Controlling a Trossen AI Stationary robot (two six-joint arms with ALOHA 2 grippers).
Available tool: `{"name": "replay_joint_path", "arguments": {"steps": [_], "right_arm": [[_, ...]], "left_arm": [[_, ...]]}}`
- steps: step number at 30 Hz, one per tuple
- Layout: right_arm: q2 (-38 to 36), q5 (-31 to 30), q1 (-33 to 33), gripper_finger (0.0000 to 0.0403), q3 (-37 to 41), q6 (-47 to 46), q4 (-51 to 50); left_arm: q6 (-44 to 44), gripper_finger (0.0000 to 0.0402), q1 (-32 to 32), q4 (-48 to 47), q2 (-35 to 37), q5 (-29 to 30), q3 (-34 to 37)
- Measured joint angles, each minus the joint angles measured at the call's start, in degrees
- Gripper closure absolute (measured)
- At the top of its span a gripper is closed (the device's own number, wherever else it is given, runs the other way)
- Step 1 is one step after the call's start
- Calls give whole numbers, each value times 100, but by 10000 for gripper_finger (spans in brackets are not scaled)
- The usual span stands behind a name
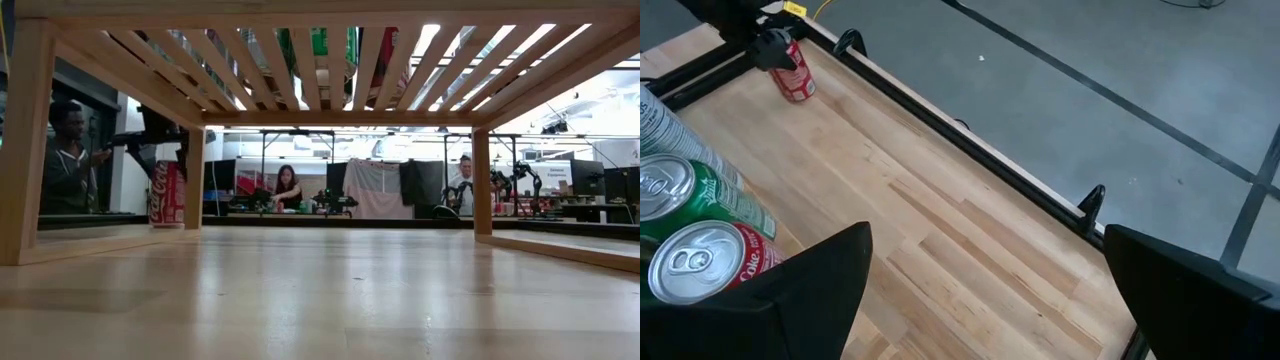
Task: Place canned beverage on shelf
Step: Put the red soda can aligned with other red soda can on the shelf
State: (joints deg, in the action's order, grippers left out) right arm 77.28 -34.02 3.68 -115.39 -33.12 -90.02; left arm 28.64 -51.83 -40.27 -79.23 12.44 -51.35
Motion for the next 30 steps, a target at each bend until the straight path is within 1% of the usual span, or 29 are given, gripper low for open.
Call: {"name": "replay_joint_path", "arguments": {"steps": [3, 6, 9, 12, 13, 15, 16, 18, 21, 23, 25, 28, 30], "right_arm": [[0, 2, -2, 22, 0, 10, 1], [2, 4, -2, 22, 0, 10, 0], [4, 7, -2, 22, 0, -6, 0], [4, 11, -2, 22, 0, -33, 0], [4, 11, 1, 22, 0, -33, 0], [4, 27, -1, 22, 1, -49, 0], [4, 63, -2, 22, 1, -61, 0], [15, 226, 1, 22, 1, -97, 12], [61, 551, 1, 22, 4, -3, 100], [113, 825, -2, 22, 2, 229, 279], [198, 1156, -2, 22, 4, 492, 543], [337, 1602, -2, 22, 4, 805, 1173], [423, 1732, -2, 22, 4, 877, 1643]], "left_arm": [[-53, 120, 0, -115, 264, -36, -40], [-250, 120, -29, -210, 670, -42, -290], [-450, 120, -33, -243, 1091, -32, -769], [-728, 120, -33, -254, 1411, -48, -1453], [-882, 120, -23, -225, 1471, -131, -1720], [-1133, 120, 22, -164, 1518, -486, -2278], [-1261, 120, 62, -149, 1522, -724, -2544], [-1532, 120, 194, 6, 1514, -1426, -3030], [-1860, 120, 556, 440, 1501, -2360, -3638], [-2084, 120, 945, 598, 1458, -2657, -3979], [-2495, 120, 1402, 657, 1376, -2782, -4244], [-3254, 120, 2181, 696, 1207, -2745, -4511], [-3619, 120, 2673, 752, 1080, -2536, -4644]]}}
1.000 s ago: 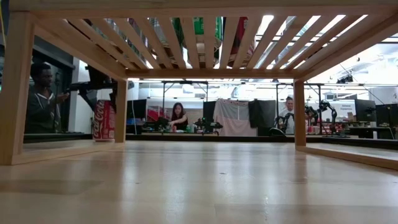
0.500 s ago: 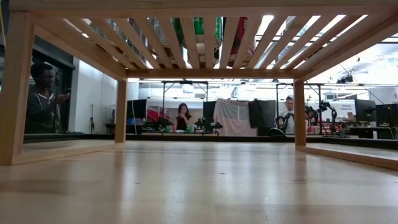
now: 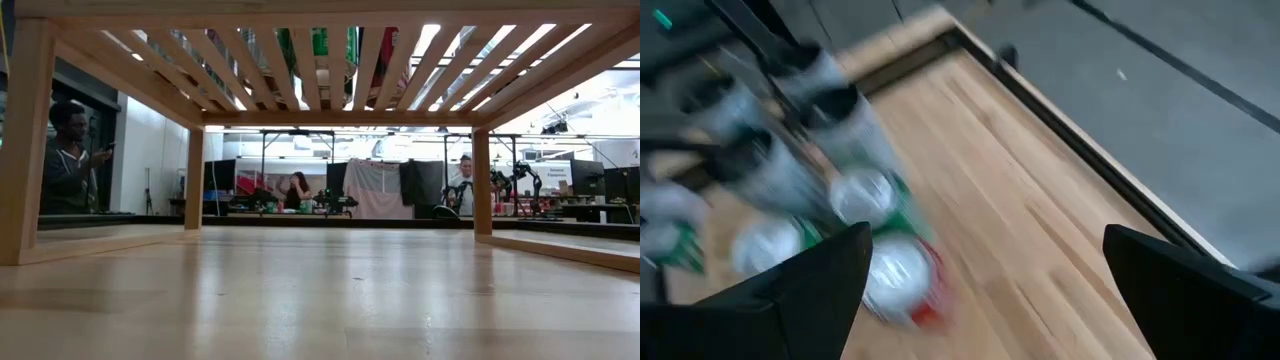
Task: Place canned beverage on shelf
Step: Put the red soda can aligned with other red soda can on the shelf
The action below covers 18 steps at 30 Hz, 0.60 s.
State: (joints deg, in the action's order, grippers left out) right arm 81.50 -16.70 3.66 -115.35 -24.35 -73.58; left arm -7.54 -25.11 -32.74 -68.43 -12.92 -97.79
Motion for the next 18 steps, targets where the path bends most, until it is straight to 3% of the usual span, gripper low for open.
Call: {"name": "replay_joint_path", "arguments": {"steps": [4, 9, 12, 18], "right_arm": [[123, 164, 44, 22, 0, -260, 863], [96, 786, 95, 22, 0, -410, 1888], [80, 1101, 96, 22, -2, -286, 2230], [109, 1135, 36, 22, -2, 264, 2215]], "left_arm": [[-660, 120, 783, -35, -232, 672, -64], [-1329, 120, 1325, -2, -403, 1356, -64], [-1406, 120, 1488, 8, -478, 1368, -68], [-1589, 120, 1769, -2, -577, 1219, -71]]}}
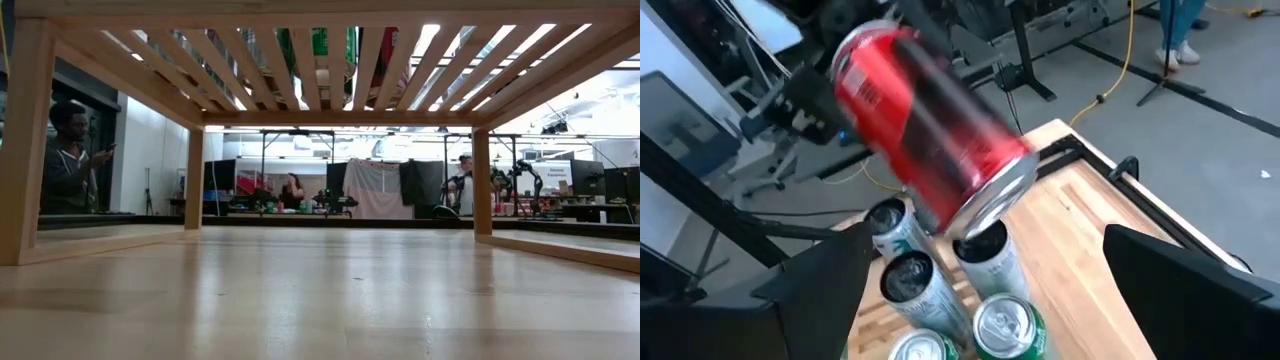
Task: Place canned beverage on shelf
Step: Put the red soda can aligned with other red soda can on the shelf
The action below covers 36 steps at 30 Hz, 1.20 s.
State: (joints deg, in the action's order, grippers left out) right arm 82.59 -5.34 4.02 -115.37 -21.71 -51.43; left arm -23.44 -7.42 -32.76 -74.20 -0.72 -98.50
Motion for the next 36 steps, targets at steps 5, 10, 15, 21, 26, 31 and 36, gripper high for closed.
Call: {"name": "replay_joint_path", "arguments": {"steps": [5, 10, 15, 21, 26, 31, 36], "right_arm": [[-2, 42, 2, 22, 0, -130, 111], [38, 1033, 52, 22, 0, -191, 241], [205, 2271, 38, 22, 0, -447, 891], [599, 3287, -85, 22, 0, -1001, 1403], [812, 3567, -332, 22, 0, -1143, 1413], [1003, 3585, -652, 22, 0, -1298, 1433], [1236, 3585, -918, 22, 0, -1451, 1559]], "left_arm": [[-107, 120, 277, 73, -8, -47, 0], [-55, 120, 594, 320, -8, -393, 0], [-78, 120, 1038, 379, -8, -1099, 0], [-860, 120, 1719, 378, -8, -1031, 0], [-1381, 120, 2236, 322, -43, -656, -1], [-1960, 120, 2594, 239, -227, -210, 0], [-2547, 120, 2773, 224, -545, 19, 1]]}}
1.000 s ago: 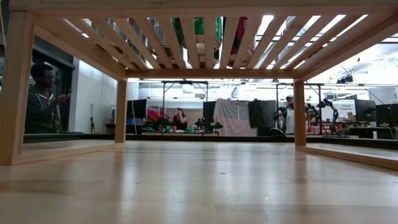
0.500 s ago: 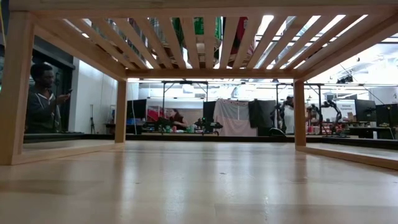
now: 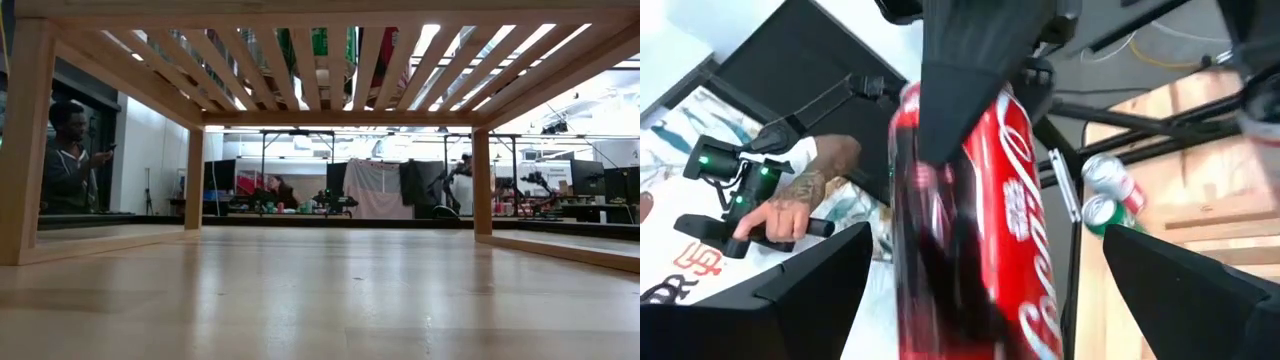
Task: Place canned beverage on shelf
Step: Put the red soda can aligned with other red soda can on the shelf
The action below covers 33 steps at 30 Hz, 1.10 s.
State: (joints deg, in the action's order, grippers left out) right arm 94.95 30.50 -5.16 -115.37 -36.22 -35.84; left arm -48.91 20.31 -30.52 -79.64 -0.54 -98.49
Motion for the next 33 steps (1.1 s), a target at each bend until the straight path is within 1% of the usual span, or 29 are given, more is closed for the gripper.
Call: {"name": "replay_joint_path", "arguments": {"steps": [4, 7, 10, 16, 25, 29, 33], "right_arm": [[88, -2, -169, 22, 0, -97, 0], [93, -40, -298, 22, 0, -106, -1], [91, -106, -385, 22, 0, -104, 8], [177, -191, -462, 22, -2, -108, -21], [346, 20, -492, 23, 0, -85, -23], [299, 1, -502, 43, 0, 23, -14], [274, 5, -510, 95, 0, 124, 8]], "left_arm": [[-229, 120, 7, 111, -98, 26, 1], [-328, 120, 7, 105, -108, 323, 1], [-415, 120, 18, 87, -111, 451, 1], [-408, 120, -19, 70, -156, 433, 1], [-434, 120, -40, 241, -301, 617, 3], [-397, 120, -37, 273, -294, 619, 1], [-214, 120, -34, 403, -292, 603, -3]]}}
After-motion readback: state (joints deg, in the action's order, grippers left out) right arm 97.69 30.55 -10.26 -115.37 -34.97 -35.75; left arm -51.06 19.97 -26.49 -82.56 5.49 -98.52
